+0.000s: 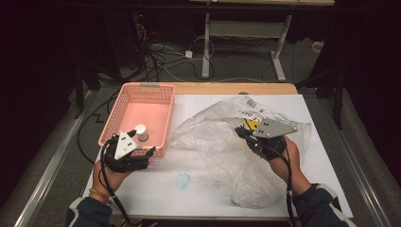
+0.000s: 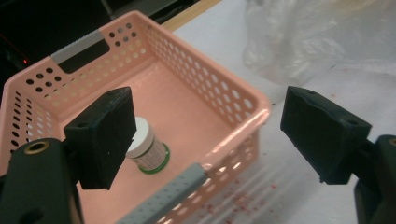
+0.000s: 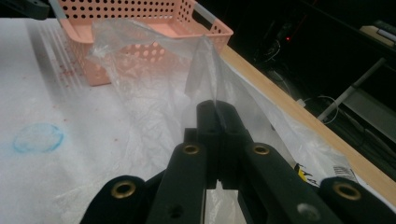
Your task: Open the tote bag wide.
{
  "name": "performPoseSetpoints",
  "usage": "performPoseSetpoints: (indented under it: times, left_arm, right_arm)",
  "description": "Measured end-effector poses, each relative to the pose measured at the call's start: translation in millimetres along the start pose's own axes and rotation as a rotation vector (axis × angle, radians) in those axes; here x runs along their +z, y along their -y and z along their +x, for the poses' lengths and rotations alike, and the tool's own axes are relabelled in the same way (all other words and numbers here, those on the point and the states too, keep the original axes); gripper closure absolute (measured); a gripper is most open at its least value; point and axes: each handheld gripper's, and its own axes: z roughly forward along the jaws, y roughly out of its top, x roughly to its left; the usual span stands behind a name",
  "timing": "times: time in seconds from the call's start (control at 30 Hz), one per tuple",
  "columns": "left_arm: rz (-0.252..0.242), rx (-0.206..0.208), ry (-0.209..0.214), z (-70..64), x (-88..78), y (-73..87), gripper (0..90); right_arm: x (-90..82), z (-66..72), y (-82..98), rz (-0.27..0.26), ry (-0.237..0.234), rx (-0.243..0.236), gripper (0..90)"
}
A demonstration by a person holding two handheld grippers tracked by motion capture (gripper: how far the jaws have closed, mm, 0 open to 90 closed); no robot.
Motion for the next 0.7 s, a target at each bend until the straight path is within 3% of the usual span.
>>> performPoseSetpoints:
  times: [0.07, 0.13, 0.2, 0.23, 0.33, 0.4, 0.5, 0.53, 0.57, 0.63, 0.7]
  left_arm:
    - [0.038, 0.01, -0.006, 14.0, 7.3, -10.6, 17.3]
    - [0.053, 0.014, 0.001, 18.8, 10.3, -14.6, 17.5]
    - [0.087, 0.011, 0.043, 29.4, 18.5, -21.6, 17.3]
    - [0.146, 0.016, 0.035, 38.9, 29.2, -26.9, 17.7]
    - [0.181, 0.005, 0.039, 48.0, 39.0, -28.7, 17.9]
    - [0.24, -0.027, 0.046, 59.7, 54.3, -27.6, 17.8]
    - [0.264, -0.054, 0.054, 66.6, 64.2, -26.5, 18.1]
    - [0.299, -0.058, 0.035, 70.7, 73.9, -25.8, 19.0]
    - [0.299, -0.058, 0.035, 70.7, 73.9, -25.8, 19.3]
    - [0.356, -0.085, 0.079, 77.5, 81.5, -30.2, 19.0]
    - [0.436, -0.05, 0.068, 79.1, 88.2, -31.9, 23.0]
  right_arm:
    - [-3.5, -1.3, -2.2, -0.014, 0.01, 0.002, 90.0]
    - [-6.2, -3.7, -5.5, -0.026, 0.015, 0.002, 90.0]
    - [-7.4, -5.9, -9.2, -0.037, 0.022, -0.004, 90.0]
    - [-7.5, -6.5, -10.5, -0.04, 0.024, -0.006, 90.0]
    - [-7.0, -7.3, -12.1, -0.05, 0.02, -0.007, 90.0]
    - [-5.8, -5.8, -11.3, -0.046, 0.015, -0.008, 90.0]
    - [-3.4, -4.8, -9.2, -0.041, 0.002, -0.011, 90.0]
    - [-2.7, -4.2, -8.4, -0.039, -0.002, -0.009, 90.0]
    - [-2.7, -4.2, -8.4, -0.039, -0.002, -0.009, 90.0]
    - [0.1, -2.0, -6.4, -0.028, -0.023, -0.012, 90.0]
    - [1.6, -0.2, -5.8, -0.019, -0.039, -0.017, 90.0]
